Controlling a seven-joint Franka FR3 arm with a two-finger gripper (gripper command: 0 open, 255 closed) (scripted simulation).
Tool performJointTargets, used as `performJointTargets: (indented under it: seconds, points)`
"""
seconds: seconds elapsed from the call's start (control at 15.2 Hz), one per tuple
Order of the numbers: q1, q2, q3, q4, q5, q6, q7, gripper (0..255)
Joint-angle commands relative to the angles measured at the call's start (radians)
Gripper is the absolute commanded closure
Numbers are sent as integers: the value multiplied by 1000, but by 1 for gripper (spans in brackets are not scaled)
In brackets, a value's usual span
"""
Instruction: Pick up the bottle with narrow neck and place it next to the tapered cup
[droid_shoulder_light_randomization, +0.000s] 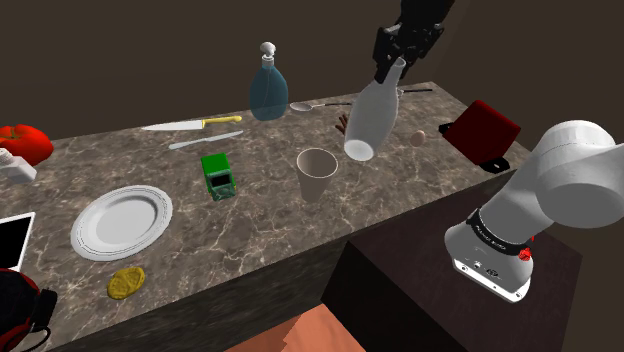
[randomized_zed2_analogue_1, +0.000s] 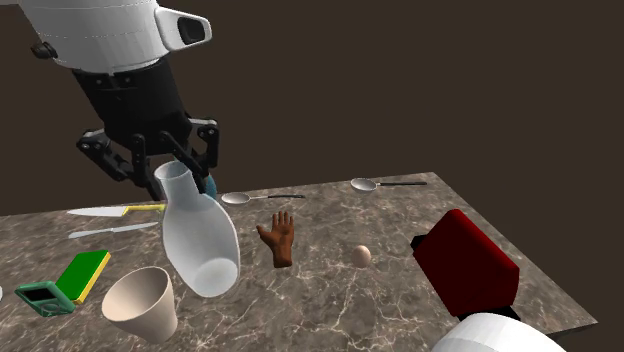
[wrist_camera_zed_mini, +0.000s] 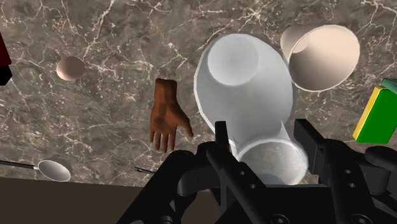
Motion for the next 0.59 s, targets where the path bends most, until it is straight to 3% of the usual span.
performJointTargets:
  seconds: [0.0,0.53]
  points:
    - [1,-1,2,-28,1,28,2,255]
    - [4,5,10,-132,5,137,10,255]
